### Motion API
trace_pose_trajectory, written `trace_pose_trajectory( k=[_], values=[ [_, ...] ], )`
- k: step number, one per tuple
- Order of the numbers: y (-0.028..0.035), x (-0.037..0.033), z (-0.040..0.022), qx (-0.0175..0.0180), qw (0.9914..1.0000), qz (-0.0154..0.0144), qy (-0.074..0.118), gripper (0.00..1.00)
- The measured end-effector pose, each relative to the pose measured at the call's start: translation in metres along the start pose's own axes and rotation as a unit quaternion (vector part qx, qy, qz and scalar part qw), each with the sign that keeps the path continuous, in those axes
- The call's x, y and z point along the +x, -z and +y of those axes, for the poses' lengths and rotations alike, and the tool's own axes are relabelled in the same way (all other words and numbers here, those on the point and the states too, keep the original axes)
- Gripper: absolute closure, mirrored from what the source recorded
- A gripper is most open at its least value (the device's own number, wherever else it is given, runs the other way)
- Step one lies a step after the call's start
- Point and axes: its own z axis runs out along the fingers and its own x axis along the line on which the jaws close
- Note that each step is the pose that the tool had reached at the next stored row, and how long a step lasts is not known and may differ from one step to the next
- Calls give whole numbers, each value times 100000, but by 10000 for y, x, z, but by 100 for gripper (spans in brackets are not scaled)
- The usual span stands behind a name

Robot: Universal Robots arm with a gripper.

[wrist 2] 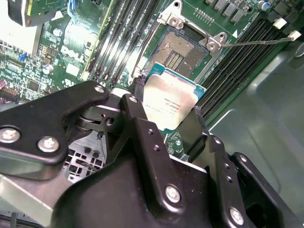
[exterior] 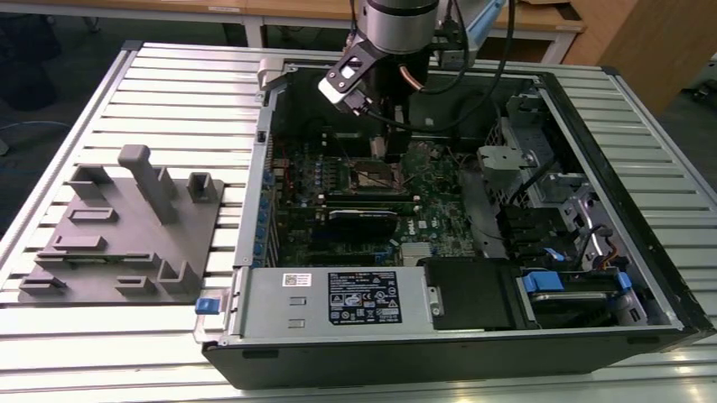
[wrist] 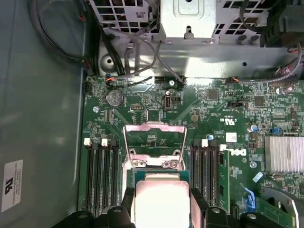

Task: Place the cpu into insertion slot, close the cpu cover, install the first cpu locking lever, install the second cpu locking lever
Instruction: 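Place the cpu into insertion slot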

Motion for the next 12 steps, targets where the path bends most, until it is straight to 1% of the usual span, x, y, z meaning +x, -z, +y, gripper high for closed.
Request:
trace_pose_trajectory(
  k=[2, 6, 12],
  values=[
    [-1, 0, 0, -4, 100000, 3, -5, 46],
    [-29, -1, -3, -9, 100000, 37, -13, 46],
    [-32, -1, -3, -5, 100000, 33, -11, 46]
  ],
)
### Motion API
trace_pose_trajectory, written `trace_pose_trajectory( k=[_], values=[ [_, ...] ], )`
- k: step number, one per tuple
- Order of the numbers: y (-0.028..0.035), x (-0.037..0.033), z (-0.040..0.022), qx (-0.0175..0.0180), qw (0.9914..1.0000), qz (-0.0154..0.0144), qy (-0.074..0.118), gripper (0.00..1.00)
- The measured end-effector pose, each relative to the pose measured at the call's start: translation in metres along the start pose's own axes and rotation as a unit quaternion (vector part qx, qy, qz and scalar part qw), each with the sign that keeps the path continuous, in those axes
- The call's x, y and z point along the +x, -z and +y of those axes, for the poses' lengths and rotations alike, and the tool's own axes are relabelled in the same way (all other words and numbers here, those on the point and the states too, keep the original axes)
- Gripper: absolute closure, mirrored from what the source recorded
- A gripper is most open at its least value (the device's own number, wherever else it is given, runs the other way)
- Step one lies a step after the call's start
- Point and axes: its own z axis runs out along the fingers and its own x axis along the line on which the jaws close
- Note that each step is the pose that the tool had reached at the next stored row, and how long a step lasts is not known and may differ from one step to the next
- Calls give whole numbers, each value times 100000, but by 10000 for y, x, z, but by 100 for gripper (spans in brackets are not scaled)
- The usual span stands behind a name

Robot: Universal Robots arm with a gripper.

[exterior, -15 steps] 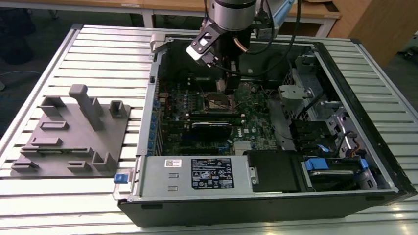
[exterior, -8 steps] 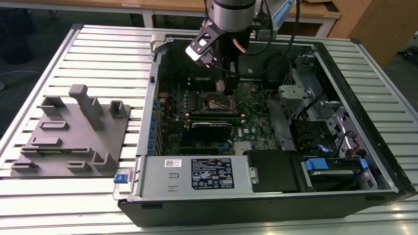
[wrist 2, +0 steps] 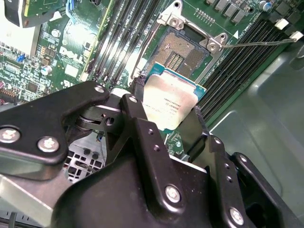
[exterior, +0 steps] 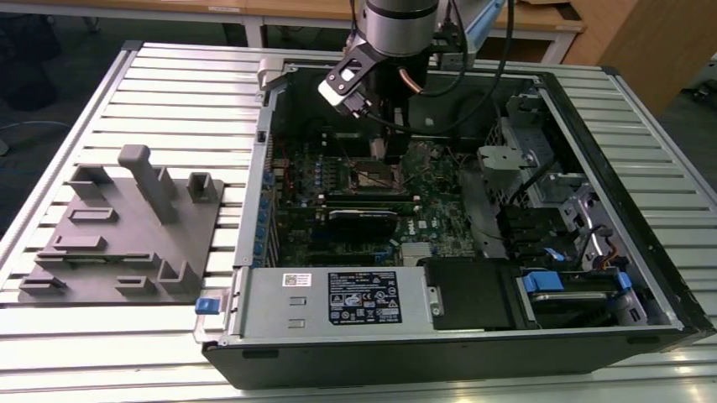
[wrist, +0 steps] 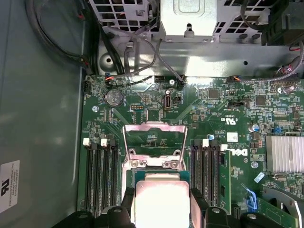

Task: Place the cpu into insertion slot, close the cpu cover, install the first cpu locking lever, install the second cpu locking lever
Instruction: 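Place the cpu into insertion slot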

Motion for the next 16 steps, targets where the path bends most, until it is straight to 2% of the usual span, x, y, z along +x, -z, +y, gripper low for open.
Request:
trace_pose_trajectory(
  k=[16],
  values=[
    [-12, 0, -31, -1, 100000, 3, 0, 46]
  ],
)
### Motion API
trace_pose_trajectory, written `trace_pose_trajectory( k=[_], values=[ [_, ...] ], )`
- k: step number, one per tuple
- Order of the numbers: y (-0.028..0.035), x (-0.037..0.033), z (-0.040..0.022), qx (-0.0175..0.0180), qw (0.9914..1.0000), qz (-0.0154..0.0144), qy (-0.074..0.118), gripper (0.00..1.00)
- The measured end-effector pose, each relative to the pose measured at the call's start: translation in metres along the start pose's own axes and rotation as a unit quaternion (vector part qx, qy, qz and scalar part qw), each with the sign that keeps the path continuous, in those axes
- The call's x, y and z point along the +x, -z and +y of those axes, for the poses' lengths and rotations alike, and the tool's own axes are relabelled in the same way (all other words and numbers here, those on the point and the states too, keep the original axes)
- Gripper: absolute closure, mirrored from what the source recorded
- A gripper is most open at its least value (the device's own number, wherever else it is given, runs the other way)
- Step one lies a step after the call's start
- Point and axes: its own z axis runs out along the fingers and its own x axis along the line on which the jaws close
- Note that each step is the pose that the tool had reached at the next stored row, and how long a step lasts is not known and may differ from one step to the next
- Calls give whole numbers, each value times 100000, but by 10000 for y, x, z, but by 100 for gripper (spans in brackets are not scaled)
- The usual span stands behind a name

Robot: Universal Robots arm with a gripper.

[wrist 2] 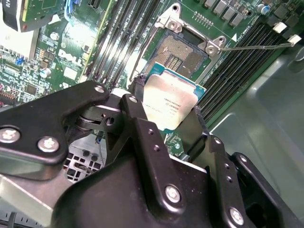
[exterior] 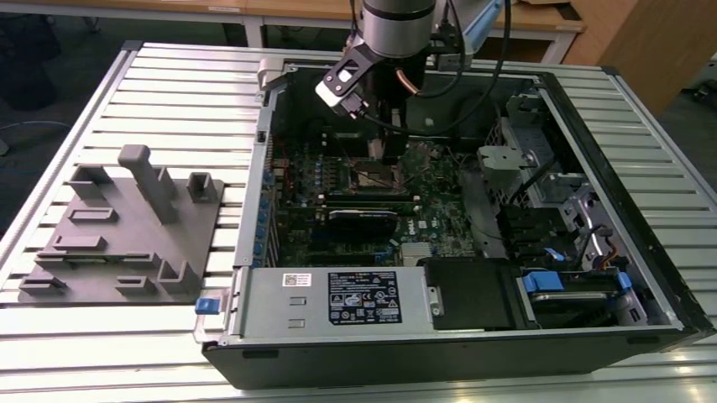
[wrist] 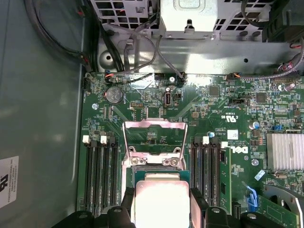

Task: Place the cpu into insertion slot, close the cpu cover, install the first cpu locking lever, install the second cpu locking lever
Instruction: 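Place the cpu into insertion slot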

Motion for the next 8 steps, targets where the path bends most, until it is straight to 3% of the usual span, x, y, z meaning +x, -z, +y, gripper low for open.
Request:
trace_pose_trajectory(
  k=[8],
  values=[
    [-36, -1, -6, 5, 100000, -10, 2, 46]
  ],
)
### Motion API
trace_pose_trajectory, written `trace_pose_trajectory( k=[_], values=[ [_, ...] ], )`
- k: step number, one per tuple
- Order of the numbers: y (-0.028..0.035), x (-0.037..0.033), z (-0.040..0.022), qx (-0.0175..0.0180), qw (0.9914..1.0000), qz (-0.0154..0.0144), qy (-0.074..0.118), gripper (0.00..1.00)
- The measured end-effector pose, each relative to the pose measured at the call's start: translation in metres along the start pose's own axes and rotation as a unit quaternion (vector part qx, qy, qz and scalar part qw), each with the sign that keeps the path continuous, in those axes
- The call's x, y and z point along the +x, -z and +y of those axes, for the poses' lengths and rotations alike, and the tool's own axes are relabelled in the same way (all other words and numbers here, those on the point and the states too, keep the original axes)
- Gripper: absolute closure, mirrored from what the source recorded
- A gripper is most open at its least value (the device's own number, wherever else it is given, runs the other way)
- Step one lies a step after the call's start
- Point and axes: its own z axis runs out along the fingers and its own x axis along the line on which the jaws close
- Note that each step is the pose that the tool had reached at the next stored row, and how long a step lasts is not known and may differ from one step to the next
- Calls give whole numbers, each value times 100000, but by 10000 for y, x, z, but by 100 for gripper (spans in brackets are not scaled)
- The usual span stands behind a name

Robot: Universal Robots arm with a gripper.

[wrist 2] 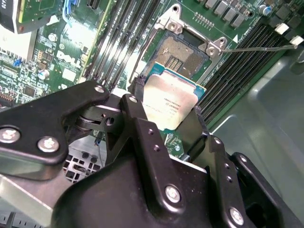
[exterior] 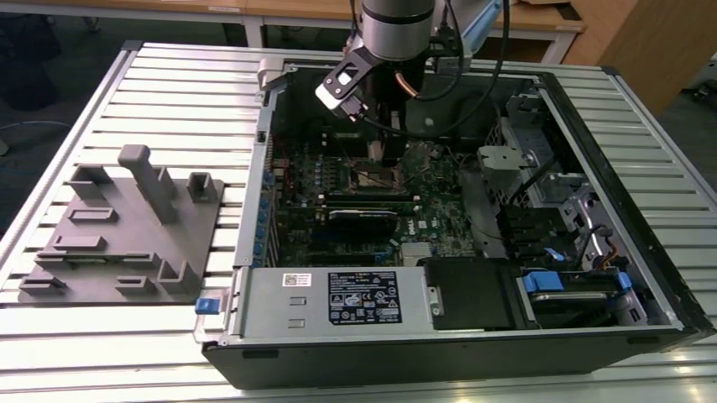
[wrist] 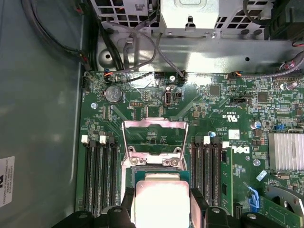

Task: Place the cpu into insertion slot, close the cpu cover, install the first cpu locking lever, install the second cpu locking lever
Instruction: 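Place the cpu into insertion slot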

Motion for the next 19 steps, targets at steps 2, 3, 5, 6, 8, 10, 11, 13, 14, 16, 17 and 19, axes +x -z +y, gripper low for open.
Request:
trace_pose_trajectory(
  k=[2, 3, 5, 6, 8, 10, 11, 13, 14, 16, 17, 19],
  values=[
    [-1, 0, 0, -2, 100000, 5, 0, 46],
    [-3, 0, -1, -6, 100000, 11, -2, 46],
    [-9, 0, -10, -10, 100000, 18, -8, 46],
    [-10, 0, -14, -3, 100000, 7, -1, 46],
    [-9, 0, -15, 0, 100000, 1, 1, 46],
    [-10, 0, -16, -1, 100000, 5, 3, 46],
    [-10, 0, -16, -4, 100000, 8, 2, 46],
    [-10, 0, -16, -4, 100000, 7, 1, 46],
    [-11, 0, -17, -1, 100000, 5, 0, 46],
    [-22, 0, -19, -12, 100000, 21, -3, 46],
    [-24, 0, -19, -2, 100000, 6, 0, 46],
    [-31, 0, -20, -3, 100000, 7, 1, 46]
  ],
)
